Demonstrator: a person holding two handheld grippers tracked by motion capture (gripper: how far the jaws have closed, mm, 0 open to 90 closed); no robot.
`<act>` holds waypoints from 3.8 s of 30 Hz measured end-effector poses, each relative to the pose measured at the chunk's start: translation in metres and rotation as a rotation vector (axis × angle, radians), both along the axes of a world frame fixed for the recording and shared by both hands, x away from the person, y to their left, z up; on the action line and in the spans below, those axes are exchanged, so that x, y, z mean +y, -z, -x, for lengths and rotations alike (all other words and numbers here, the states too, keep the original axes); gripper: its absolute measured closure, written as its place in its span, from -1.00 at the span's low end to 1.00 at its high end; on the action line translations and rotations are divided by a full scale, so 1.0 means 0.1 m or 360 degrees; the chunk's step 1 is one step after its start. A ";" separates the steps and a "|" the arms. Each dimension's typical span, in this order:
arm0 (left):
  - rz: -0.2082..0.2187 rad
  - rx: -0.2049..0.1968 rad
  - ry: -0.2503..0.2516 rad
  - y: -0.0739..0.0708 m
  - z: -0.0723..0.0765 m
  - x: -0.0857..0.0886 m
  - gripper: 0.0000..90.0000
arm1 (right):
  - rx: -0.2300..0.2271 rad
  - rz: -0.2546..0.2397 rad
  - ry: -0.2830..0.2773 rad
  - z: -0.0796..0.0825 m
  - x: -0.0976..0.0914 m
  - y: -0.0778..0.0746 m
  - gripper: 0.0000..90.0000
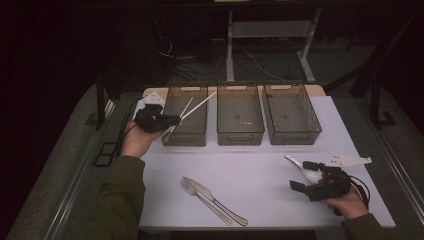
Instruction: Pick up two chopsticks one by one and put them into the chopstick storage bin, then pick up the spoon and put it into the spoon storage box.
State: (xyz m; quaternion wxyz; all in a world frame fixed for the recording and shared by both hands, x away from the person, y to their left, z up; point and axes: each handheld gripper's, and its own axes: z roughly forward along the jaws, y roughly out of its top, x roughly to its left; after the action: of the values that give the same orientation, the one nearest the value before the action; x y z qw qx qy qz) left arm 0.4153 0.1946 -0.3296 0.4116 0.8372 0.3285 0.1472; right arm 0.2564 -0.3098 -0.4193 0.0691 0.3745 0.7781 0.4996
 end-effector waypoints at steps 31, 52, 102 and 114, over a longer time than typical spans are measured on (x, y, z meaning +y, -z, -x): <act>-0.0098 0.0200 -0.0355 0.63 -0.59 -0.09 0.85 | 0.0000 -0.0007 -0.0002 0.01 -0.01 0.00 -0.92; 0.0064 0.0079 -0.0121 0.33 -0.25 -0.19 0.11 | -0.0003 0.0009 -0.0002 0.01 -0.01 0.01 -0.92; 0.0288 -0.0093 0.0224 0.90 1.40 -0.13 -1.00 | -0.0002 0.0187 0.0083 -0.10 -0.15 -0.08 -0.36; 0.0268 -0.0075 0.0240 0.92 1.38 -0.14 -1.00 | 0.0107 0.0314 0.0148 -0.44 -0.27 0.02 0.12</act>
State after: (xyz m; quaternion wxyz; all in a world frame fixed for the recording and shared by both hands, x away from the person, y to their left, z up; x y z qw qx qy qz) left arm 0.2768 0.1804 -0.4219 0.4981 0.8183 0.2660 0.1073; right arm 0.3002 -0.3364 -0.4210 0.1026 0.4180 0.8071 0.4042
